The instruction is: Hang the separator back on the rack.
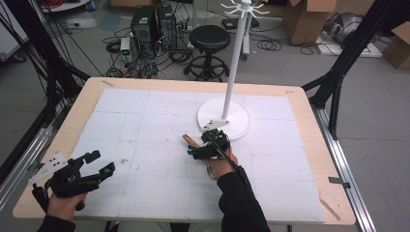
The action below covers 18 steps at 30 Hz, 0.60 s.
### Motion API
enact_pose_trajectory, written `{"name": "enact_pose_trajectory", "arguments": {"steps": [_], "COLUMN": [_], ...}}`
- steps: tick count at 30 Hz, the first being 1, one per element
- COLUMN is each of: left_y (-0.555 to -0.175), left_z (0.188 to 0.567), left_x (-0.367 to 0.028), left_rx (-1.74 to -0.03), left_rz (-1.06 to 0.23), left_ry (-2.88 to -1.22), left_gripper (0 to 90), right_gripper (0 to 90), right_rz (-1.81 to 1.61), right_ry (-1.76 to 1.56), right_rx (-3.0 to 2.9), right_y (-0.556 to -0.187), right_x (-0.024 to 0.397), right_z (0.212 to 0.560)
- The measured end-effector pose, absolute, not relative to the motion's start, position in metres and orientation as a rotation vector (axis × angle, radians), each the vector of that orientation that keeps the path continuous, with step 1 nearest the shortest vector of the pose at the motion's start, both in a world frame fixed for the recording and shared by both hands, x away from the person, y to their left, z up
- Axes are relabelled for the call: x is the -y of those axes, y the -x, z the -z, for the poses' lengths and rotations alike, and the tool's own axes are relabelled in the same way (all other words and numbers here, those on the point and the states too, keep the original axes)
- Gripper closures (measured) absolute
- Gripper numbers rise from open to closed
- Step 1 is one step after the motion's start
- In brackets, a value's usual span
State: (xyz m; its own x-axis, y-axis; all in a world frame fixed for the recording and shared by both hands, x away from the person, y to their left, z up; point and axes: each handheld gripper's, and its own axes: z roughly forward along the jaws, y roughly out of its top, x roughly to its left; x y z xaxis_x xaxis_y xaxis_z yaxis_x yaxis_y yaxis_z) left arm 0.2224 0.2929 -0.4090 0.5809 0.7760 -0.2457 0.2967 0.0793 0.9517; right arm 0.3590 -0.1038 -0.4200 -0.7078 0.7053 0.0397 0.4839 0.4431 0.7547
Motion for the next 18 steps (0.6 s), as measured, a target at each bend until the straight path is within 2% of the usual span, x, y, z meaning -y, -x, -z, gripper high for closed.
{"name": "enact_pose_trajectory", "arguments": {"steps": [7, 18], "left_y": [-0.223, -0.223], "left_z": [0.409, 0.409], "left_x": [-0.292, -0.293], "left_rx": [-0.952, -0.953], "left_rz": [-0.453, -0.448], "left_ry": [-1.506, -1.502], "left_gripper": [18.4, 18.4], "right_gripper": [28.9, 44.8], "right_rz": [-1.083, -1.001], "right_ry": [-1.010, -1.003], "right_rx": [-2.457, -2.507], "right_y": [-0.368, -0.376], "right_x": [0.096, 0.084], "right_z": [0.428, 0.437]}}
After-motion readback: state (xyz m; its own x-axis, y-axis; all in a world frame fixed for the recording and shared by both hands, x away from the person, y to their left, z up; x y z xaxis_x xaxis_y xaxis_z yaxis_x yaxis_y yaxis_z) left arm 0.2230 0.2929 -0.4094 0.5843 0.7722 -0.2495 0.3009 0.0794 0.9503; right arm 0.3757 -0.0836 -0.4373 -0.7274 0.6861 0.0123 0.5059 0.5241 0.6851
